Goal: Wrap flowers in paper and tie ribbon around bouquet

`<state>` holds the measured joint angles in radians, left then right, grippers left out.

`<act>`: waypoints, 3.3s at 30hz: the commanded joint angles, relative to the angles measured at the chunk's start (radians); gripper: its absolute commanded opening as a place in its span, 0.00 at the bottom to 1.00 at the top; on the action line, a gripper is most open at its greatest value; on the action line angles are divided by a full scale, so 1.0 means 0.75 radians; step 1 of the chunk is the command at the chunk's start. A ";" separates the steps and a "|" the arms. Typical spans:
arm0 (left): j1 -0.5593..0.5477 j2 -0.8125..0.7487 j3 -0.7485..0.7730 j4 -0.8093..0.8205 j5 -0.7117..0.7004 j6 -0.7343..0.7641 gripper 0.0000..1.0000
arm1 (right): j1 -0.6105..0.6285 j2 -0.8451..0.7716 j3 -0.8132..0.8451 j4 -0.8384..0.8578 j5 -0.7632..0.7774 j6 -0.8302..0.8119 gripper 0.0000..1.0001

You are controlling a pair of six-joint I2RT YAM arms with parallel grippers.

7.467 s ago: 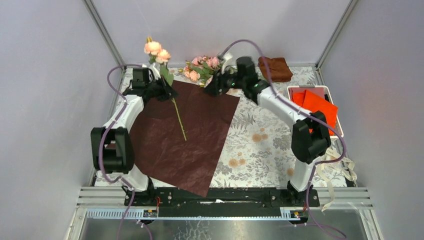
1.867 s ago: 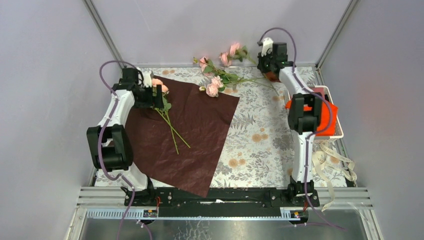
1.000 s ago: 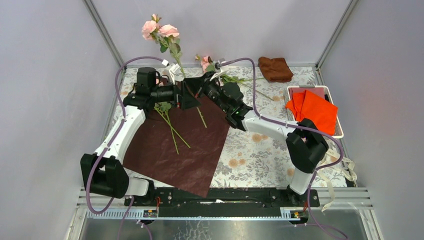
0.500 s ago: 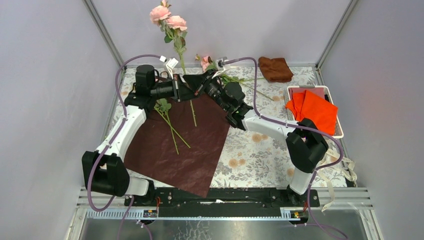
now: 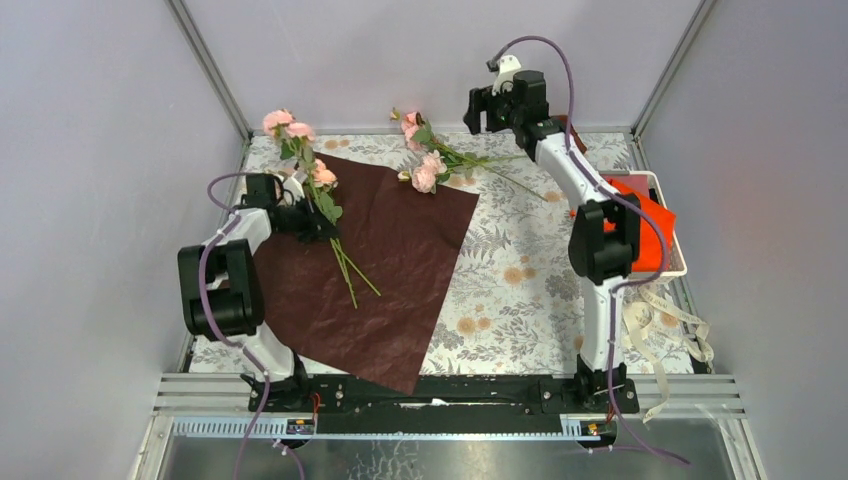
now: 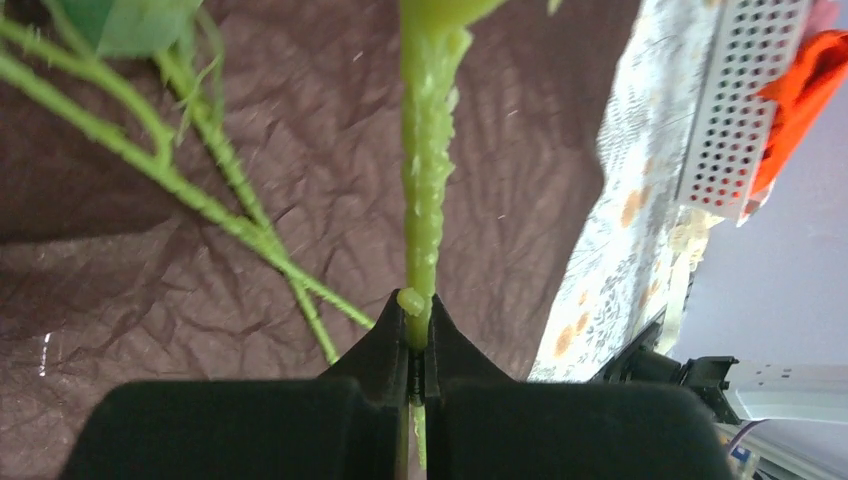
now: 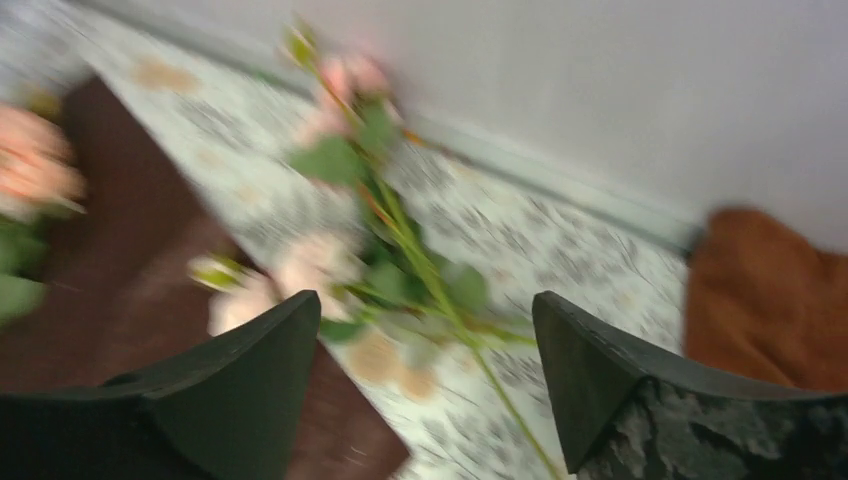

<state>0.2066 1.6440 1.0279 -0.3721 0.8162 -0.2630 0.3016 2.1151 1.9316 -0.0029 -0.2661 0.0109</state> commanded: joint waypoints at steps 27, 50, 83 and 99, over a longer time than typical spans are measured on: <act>-0.169 0.247 -0.034 -0.034 -0.274 0.239 0.00 | -0.146 -0.026 -0.067 -0.428 0.186 -0.351 0.00; -0.229 -0.152 0.164 -0.375 -0.403 0.577 0.82 | 0.244 -0.818 -1.006 0.519 0.085 0.486 0.00; -0.222 -0.301 0.089 0.460 0.133 -0.454 0.09 | 0.766 -0.492 -1.004 1.008 -0.104 0.502 0.00; 0.081 -0.266 0.082 -0.222 -0.155 0.281 0.00 | 0.302 0.111 -0.030 -0.675 -0.468 -0.929 0.93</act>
<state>0.2562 1.4738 1.1118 -0.4477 0.7727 -0.2314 0.5152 2.0041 1.6199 0.0132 -0.6388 -0.2592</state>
